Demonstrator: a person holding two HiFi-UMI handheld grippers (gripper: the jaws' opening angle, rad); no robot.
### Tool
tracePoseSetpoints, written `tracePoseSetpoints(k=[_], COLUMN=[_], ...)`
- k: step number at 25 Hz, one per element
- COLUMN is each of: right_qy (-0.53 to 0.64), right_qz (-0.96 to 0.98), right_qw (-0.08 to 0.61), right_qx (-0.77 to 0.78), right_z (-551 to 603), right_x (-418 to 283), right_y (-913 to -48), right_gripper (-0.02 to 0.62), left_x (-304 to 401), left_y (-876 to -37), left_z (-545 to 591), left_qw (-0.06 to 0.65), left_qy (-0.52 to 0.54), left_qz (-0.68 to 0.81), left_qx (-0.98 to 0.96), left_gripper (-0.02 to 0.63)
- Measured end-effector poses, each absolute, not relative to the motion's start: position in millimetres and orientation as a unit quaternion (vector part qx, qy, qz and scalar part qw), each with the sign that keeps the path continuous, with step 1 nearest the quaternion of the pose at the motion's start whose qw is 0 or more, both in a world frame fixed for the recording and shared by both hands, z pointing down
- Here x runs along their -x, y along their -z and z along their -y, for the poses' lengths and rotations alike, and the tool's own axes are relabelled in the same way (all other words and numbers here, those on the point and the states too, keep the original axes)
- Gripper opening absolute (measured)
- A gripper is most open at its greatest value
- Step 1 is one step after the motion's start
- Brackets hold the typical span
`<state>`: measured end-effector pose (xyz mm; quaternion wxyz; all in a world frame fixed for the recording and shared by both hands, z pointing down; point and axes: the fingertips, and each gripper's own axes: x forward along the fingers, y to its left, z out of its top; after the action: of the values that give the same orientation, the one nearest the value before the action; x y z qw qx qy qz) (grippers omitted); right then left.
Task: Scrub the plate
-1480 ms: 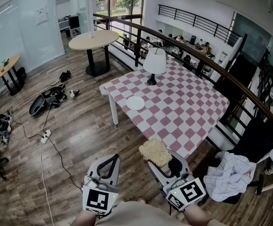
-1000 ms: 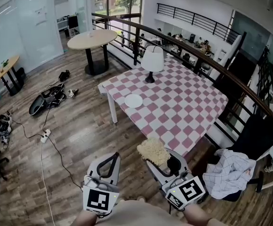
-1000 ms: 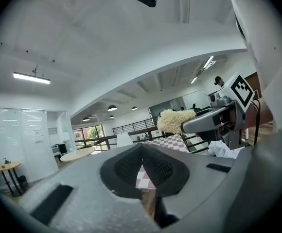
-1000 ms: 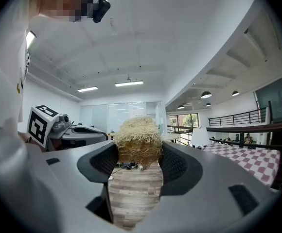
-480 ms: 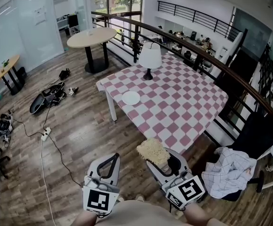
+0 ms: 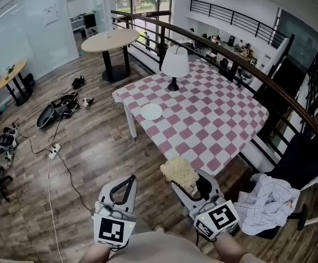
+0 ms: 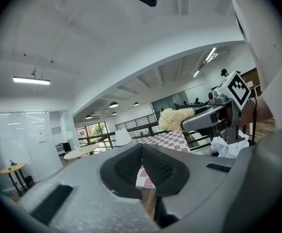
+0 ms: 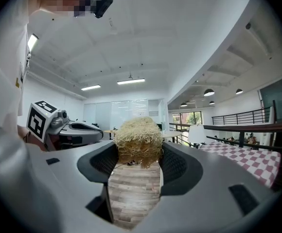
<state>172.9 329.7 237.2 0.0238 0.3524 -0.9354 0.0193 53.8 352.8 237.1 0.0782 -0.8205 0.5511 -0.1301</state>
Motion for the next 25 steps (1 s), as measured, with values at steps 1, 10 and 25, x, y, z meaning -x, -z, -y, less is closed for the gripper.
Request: tracePoseSetpoints(k=[1,10,25], right_qy=[-0.021,-0.015,-0.034], right_qz=[0.935,0.937,0.927], right_qw=[0.020,0.025,0.061], right_qx=[-0.353,-0.347,-0.368], right_z=[-327.5,-302.6,-186.9], right_x=[-174.3,-171.4,-109.4], right_y=[-237.0,-247.0,-286.3], right_gripper=[0.256,0.256,0.256], left_x=[-54.2,-56.7,1.2], left_y=[-238.0,-245.7,-268.4], left_z=[-351.6,-322.5,-193.8], left_qw=[0.079,0.095,0.088], left_qy=[0.134,0.146,0.122], left_qz=[-0.551,-0.543,-0.518], left_qx=[0.820,0.822,0.842], left_gripper=[0.014,0.014,0.014])
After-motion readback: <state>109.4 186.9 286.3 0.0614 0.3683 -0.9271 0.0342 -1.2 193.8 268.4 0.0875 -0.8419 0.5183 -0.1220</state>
